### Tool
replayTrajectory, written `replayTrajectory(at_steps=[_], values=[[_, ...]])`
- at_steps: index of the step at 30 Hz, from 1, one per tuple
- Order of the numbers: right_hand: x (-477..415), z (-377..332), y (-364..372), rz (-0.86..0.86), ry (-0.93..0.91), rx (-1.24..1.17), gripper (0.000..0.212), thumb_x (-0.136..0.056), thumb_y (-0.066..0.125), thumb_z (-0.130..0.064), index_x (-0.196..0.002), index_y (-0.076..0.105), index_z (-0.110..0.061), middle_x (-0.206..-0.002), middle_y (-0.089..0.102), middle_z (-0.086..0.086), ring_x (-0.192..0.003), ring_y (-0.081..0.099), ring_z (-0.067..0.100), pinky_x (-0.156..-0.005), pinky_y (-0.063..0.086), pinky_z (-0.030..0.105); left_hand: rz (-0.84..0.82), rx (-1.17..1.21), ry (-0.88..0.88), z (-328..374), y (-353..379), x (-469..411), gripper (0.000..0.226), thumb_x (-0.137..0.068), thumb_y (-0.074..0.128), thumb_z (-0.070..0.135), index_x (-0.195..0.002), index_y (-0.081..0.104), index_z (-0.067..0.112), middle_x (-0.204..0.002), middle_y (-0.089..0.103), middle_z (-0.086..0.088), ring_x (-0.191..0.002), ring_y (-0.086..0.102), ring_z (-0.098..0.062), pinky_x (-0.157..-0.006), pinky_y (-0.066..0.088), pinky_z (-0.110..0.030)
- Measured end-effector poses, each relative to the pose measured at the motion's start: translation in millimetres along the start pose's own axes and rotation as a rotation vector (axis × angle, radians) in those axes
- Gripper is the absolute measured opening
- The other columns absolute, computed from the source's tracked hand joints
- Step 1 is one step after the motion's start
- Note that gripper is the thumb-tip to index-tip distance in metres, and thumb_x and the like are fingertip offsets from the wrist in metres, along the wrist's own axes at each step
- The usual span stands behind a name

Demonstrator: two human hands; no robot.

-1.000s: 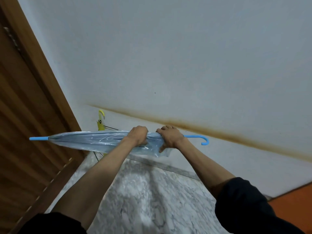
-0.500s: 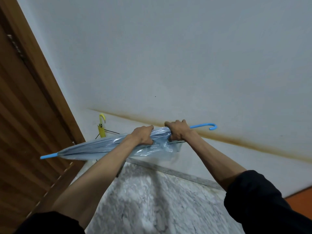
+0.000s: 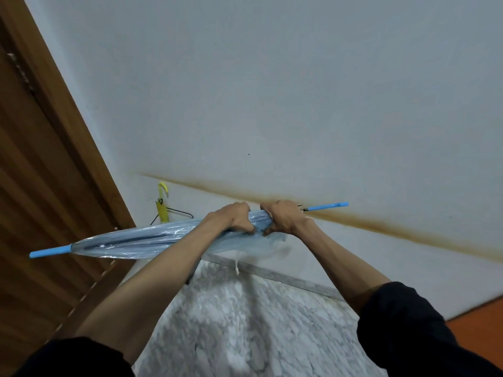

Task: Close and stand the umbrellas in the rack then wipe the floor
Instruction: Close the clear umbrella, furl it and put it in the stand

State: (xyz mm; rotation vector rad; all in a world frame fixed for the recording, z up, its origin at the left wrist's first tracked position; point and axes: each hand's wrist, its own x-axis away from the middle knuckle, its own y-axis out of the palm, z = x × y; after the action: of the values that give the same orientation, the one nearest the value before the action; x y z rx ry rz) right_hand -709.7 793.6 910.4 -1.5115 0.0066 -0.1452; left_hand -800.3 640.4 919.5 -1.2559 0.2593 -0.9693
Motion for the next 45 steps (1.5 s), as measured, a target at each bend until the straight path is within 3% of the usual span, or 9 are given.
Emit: replayTrajectory(at_steps=[4,9,13,17,20,24,28,34,45], values=[[0.4,1.6,-3.7,-0.049,0.062,-0.046,0.034,-0.071,0.075,-0.040,-0.094,0.066,-0.017,-0.092,0.071,0.004,-0.087,0.065,0.027,-0.067,0.047,0.031,-0.023,-0.058,0.041,-0.4,-3.1,-1.6,0.073,-0.045,0.081,0.059,-0.104,0.056,0.022,-0.101,0.065,0.000,-0.085,0.061,-0.021,-0.079,0.053,-0.037],[-0.6,17.2,-18.9,-0.055,0.121,-0.137,0.031,-0.068,0.073,-0.041,-0.087,0.066,-0.018,-0.085,0.070,0.004,-0.078,0.062,0.026,-0.062,0.043,0.028,0.263,-0.385,0.225,-18.1,0.0,0.4,0.098,-0.050,0.079,0.064,-0.126,0.039,0.020,-0.113,0.058,-0.004,-0.102,0.056,-0.027,-0.087,0.040,-0.039],[-4.1,16.3,-29.9,-0.063,0.114,-0.140,0.031,-0.069,0.072,-0.044,-0.090,0.065,-0.022,-0.089,0.070,0.001,-0.081,0.061,0.023,-0.064,0.040,0.028,0.335,-0.472,0.152,-16.7,-13.5,2.2,0.074,-0.061,0.079,0.050,-0.115,0.045,0.013,-0.102,0.065,-0.008,-0.090,0.063,-0.032,-0.069,0.039,-0.034],[-7.4,15.8,-30.3,0.019,0.069,-0.004,0.071,-0.064,0.075,-0.056,-0.126,0.052,-0.031,-0.118,0.054,0.005,-0.111,0.051,0.026,-0.087,0.041,0.037,0.203,-0.312,0.053,-9.8,-28.0,0.3,0.036,-0.060,0.073,0.035,-0.085,0.059,0.012,-0.087,0.069,-0.007,-0.077,0.063,-0.029,-0.062,0.044,-0.030],[-2.6,13.7,-22.8,0.164,0.006,0.126,0.113,-0.058,0.075,-0.069,-0.150,0.020,-0.034,-0.142,0.038,0.007,-0.130,0.039,0.026,-0.108,0.027,0.050,0.083,-0.035,-0.042,-4.4,-37.2,-2.2,0.046,-0.046,0.075,0.043,-0.082,0.061,0.018,-0.079,0.068,-0.001,-0.070,0.065,-0.022,-0.070,0.058,-0.037],[2.5,18.3,-12.0,0.321,-0.027,0.185,0.120,-0.060,0.074,-0.070,-0.154,0.011,-0.029,-0.148,0.038,0.008,-0.136,0.039,0.025,-0.113,0.025,0.051,-0.084,0.105,-0.085,1.3,-50.7,-0.3,0.059,-0.044,0.082,0.048,-0.092,0.066,0.016,-0.084,0.073,-0.002,-0.073,0.071,-0.022,-0.079,0.059,-0.040],[4.4,23.6,-10.9,0.307,-0.016,0.167,0.082,-0.075,0.073,-0.049,-0.143,0.035,-0.025,-0.121,0.060,0.001,-0.105,0.061,0.025,-0.092,0.044,0.038,-0.286,0.151,-0.121,6.3,-58.3,2.2,0.077,-0.037,0.087,0.059,-0.099,0.068,0.016,-0.089,0.075,-0.004,-0.079,0.073,-0.025,-0.087,0.057,-0.043],[0.7,36.3,-26.2,0.316,-0.030,0.182,0.015,-0.081,0.060,-0.019,-0.095,0.054,-0.020,-0.079,0.063,0.000,-0.072,0.062,0.025,-0.066,0.041,0.032,-0.482,0.229,-0.148,11.5,-66.3,6.5,0.082,-0.039,0.091,0.052,-0.106,0.065,0.012,-0.100,0.074,-0.012,-0.089,0.072,-0.031,-0.090,0.055,-0.047],[-15.5,22.6,-55.3,-0.287,0.294,-0.363,0.021,-0.060,0.067,-0.022,-0.079,0.058,-0.017,-0.078,0.065,0.005,-0.071,0.061,0.025,-0.062,0.048,0.029,0.319,-0.529,0.174,0.3,-56.9,-1.2,0.054,-0.066,0.076,0.037,-0.108,0.050,0.015,-0.092,0.067,-0.002,-0.083,0.064,-0.028,-0.062,0.036,-0.030]])
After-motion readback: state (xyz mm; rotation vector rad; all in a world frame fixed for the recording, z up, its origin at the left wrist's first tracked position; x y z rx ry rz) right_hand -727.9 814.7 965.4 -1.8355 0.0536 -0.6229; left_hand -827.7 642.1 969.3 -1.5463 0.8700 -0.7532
